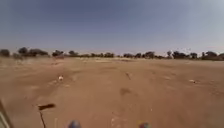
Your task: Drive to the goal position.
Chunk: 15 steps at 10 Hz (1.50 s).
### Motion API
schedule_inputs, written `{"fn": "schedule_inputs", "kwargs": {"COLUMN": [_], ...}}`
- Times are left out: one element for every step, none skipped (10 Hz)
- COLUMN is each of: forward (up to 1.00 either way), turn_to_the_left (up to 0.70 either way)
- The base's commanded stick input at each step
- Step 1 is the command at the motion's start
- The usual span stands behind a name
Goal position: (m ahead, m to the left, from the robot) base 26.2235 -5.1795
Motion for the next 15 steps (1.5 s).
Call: {"fn": "schedule_inputs", "kwargs": {"forward": [0.50,0.50,0.50,0.50,0.50,0.50,0.50,0.50,0.50,0.50,0.50,0.50,0.50,0.50,0.50], "turn_to_the_left": [0.00,0.00,0.00,0.00,0.00,0.00,0.00,0.00,0.00,0.00,0.00,0.00,0.00,0.00,0.00]}}
